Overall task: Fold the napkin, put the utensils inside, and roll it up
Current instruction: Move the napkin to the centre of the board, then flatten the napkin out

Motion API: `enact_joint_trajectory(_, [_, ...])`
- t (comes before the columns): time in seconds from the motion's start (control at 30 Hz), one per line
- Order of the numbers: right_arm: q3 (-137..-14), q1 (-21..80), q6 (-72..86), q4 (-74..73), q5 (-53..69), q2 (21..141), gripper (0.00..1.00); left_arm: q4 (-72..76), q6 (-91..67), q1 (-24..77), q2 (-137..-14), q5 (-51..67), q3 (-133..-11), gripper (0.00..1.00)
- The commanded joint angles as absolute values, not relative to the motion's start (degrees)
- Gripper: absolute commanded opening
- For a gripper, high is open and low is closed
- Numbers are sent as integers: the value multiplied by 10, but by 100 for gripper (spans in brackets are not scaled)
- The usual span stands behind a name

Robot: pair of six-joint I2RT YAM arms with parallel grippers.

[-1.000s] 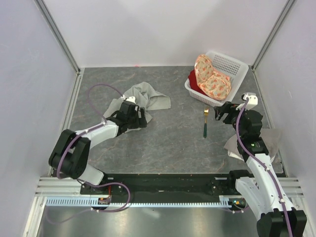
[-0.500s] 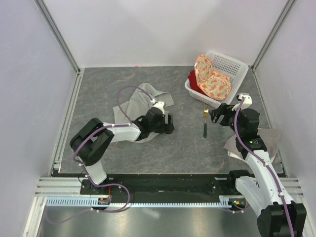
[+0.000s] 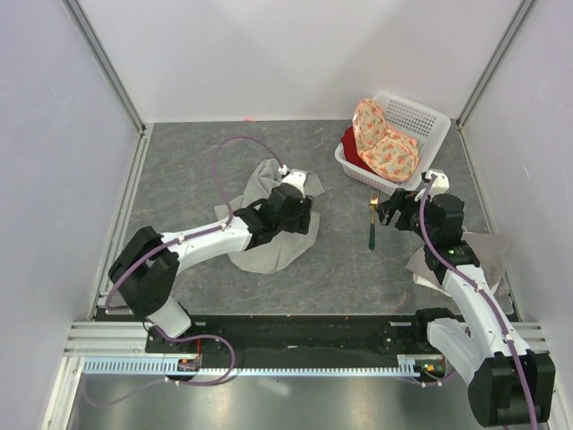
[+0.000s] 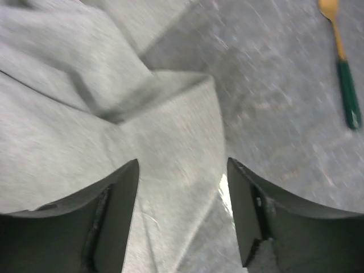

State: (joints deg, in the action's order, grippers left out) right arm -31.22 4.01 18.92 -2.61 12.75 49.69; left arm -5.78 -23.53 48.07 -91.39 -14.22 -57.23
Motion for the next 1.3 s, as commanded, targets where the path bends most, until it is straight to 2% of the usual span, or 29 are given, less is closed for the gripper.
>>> enact_joint_trajectory(0.0, [-316,43,193,-11,146,499,84,-123,-163,462,-973,-229,-613,65])
enact_joint_trajectory(0.03, [-316,43,192,-13,147,498,84,-127,-161,461,-983,-229,-626,60])
enact_joint_trajectory(0.13, [-317,44,189,-25,149,490,84,-153,-170,452,-1013,-257,-649,55])
enact_joint_trajectory(0.37, [-314,47,191,-28,156,483,84,-151,-175,446,-1027,-293,-656,54])
enact_joint_trajectory(0.57, [-314,48,191,-27,158,486,84,-124,-173,444,-1041,-268,-650,51])
enact_joint_trajectory(0.67, [-313,50,191,-29,159,486,84,-121,-173,445,-1046,-268,-651,43])
enact_joint_trajectory(0.8, [-314,52,190,-30,155,489,84,-120,-174,444,-1042,-269,-650,26])
enact_joint_trajectory(0.87, [-316,56,187,-30,152,491,83,-120,-174,444,-1038,-271,-650,12])
enact_joint_trajectory(0.93, [-316,59,185,-31,147,495,82,-122,-172,444,-1026,-274,-648,2])
enact_joint_trajectory(1.13, [-323,84,185,-32,136,509,80,-158,-170,439,-907,-294,-637,2])
enact_joint_trajectory(1.27, [-325,131,202,-11,117,531,79,-186,-163,421,-807,-236,-651,2])
